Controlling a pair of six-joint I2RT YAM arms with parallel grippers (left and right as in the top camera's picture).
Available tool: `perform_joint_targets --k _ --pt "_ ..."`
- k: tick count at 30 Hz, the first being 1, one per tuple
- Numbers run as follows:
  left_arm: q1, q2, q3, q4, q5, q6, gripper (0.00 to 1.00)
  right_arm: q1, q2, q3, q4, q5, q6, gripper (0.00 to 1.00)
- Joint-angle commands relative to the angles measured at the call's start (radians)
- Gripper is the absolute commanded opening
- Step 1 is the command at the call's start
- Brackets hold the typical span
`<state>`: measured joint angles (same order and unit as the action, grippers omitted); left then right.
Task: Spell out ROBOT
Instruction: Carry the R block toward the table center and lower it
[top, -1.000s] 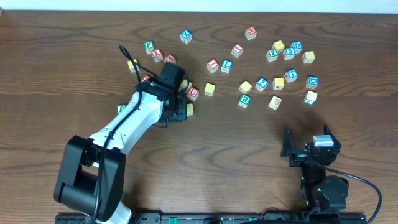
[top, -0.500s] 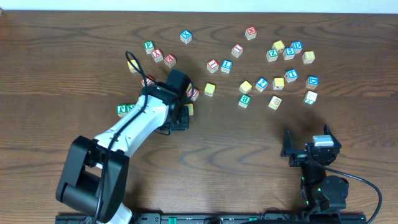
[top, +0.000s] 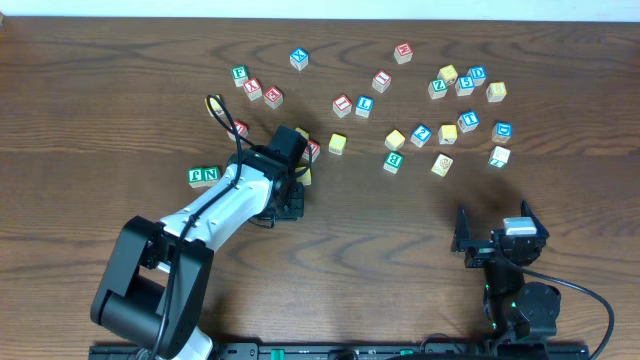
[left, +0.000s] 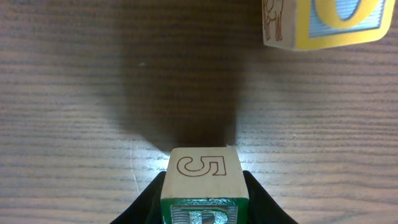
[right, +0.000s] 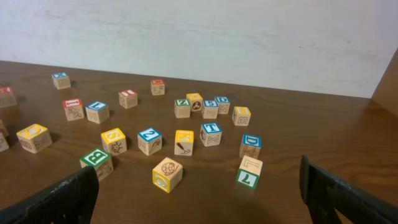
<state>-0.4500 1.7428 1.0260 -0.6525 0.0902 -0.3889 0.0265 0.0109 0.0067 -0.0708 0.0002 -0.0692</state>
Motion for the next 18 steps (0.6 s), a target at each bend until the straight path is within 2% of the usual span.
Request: perform_joint_targets --k 1,18 --pt "-0.001 -0.009 -0.008 0.010 -0.020 -0.002 0.19 -0.006 -0.004 -0.001 -0.005 0.009 0.009 0.99" --pt "-0.001 0.018 -0.030 0.035 -0.031 -0.002 0.19 -0.006 -0.004 -0.001 -0.005 0.009 0.009 0.99"
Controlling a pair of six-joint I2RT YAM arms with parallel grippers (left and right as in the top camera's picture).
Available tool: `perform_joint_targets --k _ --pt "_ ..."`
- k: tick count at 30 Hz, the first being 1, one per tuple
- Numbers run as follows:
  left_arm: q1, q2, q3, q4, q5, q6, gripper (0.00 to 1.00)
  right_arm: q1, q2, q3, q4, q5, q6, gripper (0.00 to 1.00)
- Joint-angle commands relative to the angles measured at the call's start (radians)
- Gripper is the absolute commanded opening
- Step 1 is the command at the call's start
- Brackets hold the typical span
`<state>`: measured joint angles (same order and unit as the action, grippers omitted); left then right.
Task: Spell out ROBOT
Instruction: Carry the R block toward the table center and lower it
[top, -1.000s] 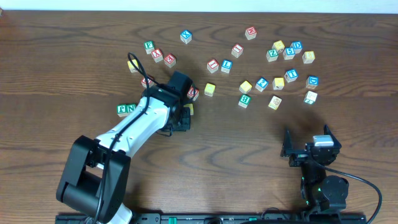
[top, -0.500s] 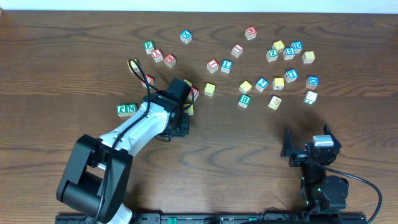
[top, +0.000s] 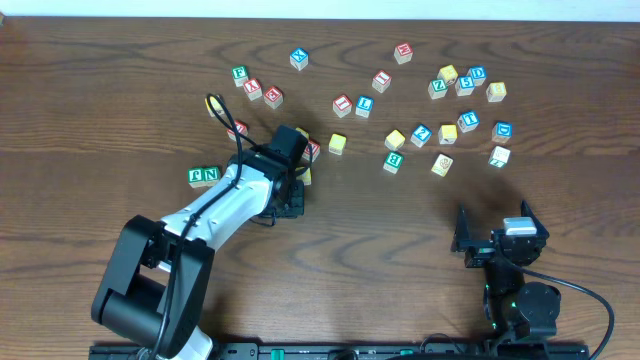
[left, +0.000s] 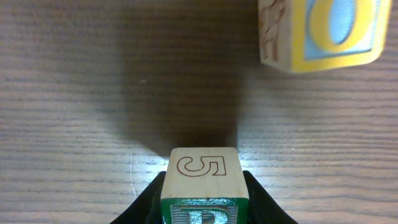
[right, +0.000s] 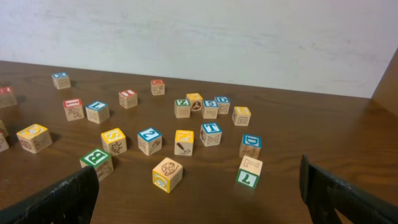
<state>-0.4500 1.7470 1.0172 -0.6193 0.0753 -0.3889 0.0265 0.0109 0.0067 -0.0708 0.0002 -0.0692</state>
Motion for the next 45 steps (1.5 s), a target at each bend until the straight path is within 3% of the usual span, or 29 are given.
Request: perform_joint_targets --k 1,30,32,37,45 --pt "-0.001 0.013 -0.024 0.003 -0.016 -0.002 0.19 -0.006 -0.004 -0.001 -0.004 0.009 0.009 0.99" --pt "-0.001 0.014 -0.060 0.039 -0.016 -0.002 0.19 -0.006 -0.004 -0.001 -0.004 0.009 0.009 0.99" --pt "-0.001 0.014 -0.060 0.039 -0.016 -0.002 0.33 -0.006 -0.004 -0.001 -0.004 0.009 0.009 0.99" --pt "-0.001 0.014 -0.060 0.045 -0.016 -0.002 0.46 -0.006 -0.004 -0.001 -0.004 0.009 0.009 0.99" --pt "-0.001 0.012 -0.060 0.053 -0.016 -0.002 0.51 -0.006 -0.004 -0.001 -0.004 0.009 0.009 0.99"
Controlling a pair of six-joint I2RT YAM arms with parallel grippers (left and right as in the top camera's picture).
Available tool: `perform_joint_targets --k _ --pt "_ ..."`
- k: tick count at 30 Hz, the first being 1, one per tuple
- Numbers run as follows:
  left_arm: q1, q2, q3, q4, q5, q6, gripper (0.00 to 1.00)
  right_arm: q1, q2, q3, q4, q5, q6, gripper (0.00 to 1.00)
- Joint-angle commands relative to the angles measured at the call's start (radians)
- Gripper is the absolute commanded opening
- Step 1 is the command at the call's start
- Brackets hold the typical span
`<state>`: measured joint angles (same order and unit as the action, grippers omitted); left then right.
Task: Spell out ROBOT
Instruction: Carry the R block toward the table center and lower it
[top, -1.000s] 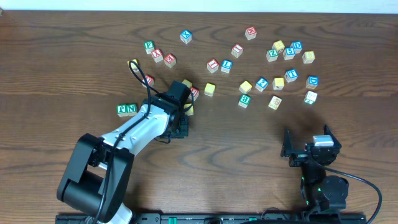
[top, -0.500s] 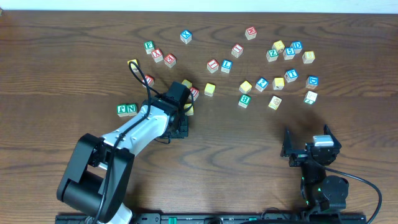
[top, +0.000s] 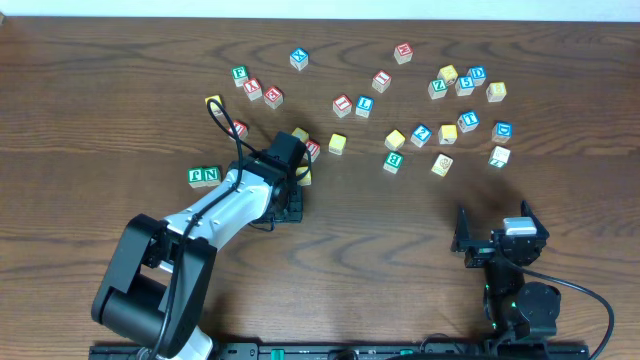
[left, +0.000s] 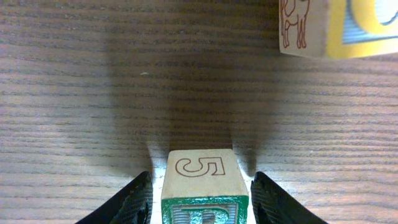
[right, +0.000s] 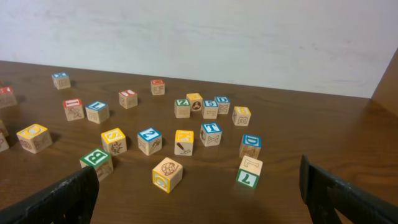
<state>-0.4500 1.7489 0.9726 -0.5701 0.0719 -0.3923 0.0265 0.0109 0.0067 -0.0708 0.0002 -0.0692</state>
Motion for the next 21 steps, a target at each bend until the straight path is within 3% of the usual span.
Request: perform_joint_targets --k 1,5,13,21 --pt "-0.001 0.007 -0.014 0.004 -0.013 0.002 0.52 -0.006 -0.004 -0.001 -0.004 0.009 0.009 0.99" --pt "-0.001 -0.018 0.010 -0.008 -0.012 0.002 0.53 -0.006 -0.004 -0.001 -0.004 0.009 0.009 0.99" --pt "-0.001 -0.136 0.122 -0.042 -0.013 0.024 0.70 -0.006 -0.004 -0.001 -0.005 0.009 0.009 0.99" --pt "-0.001 -0.174 0.223 -0.065 -0.013 0.082 0.75 -0.006 -0.004 -0.001 -0.005 0.009 0.009 0.99"
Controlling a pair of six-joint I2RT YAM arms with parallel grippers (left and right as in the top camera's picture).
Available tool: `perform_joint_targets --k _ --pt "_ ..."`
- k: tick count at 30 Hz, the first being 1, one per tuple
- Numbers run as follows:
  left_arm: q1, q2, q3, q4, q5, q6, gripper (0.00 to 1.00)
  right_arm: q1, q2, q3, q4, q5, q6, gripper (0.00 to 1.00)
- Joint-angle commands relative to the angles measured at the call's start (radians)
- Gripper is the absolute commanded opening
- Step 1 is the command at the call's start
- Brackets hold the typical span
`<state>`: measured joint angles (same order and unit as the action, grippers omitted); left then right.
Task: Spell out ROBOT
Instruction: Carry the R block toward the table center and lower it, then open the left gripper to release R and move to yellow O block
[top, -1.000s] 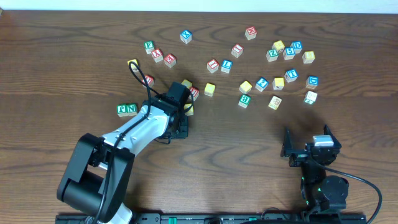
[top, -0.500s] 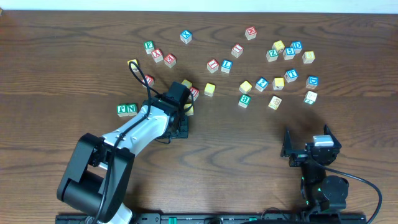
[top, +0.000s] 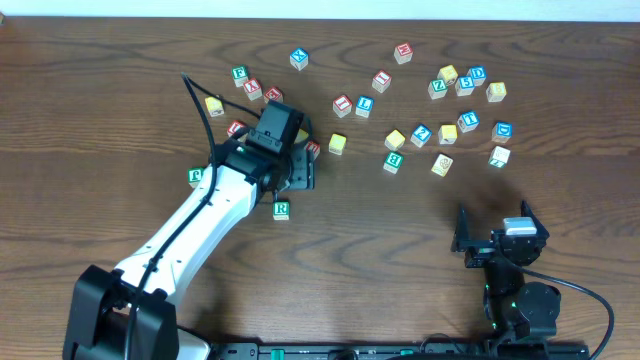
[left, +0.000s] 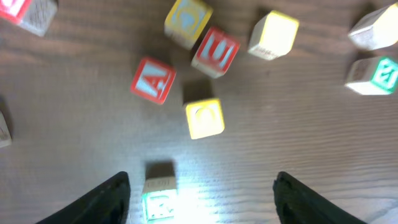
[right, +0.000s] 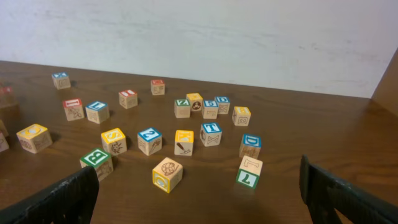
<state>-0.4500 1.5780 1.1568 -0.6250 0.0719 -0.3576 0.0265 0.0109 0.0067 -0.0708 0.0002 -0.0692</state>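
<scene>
A green R block stands alone on the table, and it shows low between the fingers in the left wrist view. My left gripper hangs open above and just beyond it, holding nothing. Beyond the R lie a yellow block, a red A block, a red U block and a yellow O block. My right gripper rests open at the front right, empty. A green B block and a blue T block lie ahead of it.
Many more letter blocks are scattered over the far half of the table, from a green one at the left to a white-green one at the right. A green block sits partly under the left arm.
My left gripper was low, with its jaws parted round the green R block. It is now raised and farther back, and the block stands free on the table. The right arm has not moved.
My left gripper was shut on the green R block, low over the table near the yellow O block, and stayed so. Then its jaws stood apart with the block on the wood. Now it is up and away from the block.
</scene>
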Motion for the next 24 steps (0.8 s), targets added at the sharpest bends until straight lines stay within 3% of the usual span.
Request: perform_joint_targets --k 1,6,13,24 --pt "0.000 -0.001 0.048 -0.010 -0.014 0.047 0.75 -0.006 -0.004 -0.001 -0.004 0.009 0.009 0.99" --pt "0.002 0.040 0.132 -0.060 -0.058 0.037 0.76 -0.006 -0.004 -0.001 -0.004 0.009 0.009 0.99" --pt "0.002 0.225 0.367 -0.227 -0.084 0.022 0.76 -0.006 -0.004 -0.001 -0.004 0.009 0.009 0.99" --pt "0.001 0.332 0.390 -0.239 -0.083 -0.155 0.76 -0.006 -0.004 -0.001 -0.004 0.009 0.009 0.99"
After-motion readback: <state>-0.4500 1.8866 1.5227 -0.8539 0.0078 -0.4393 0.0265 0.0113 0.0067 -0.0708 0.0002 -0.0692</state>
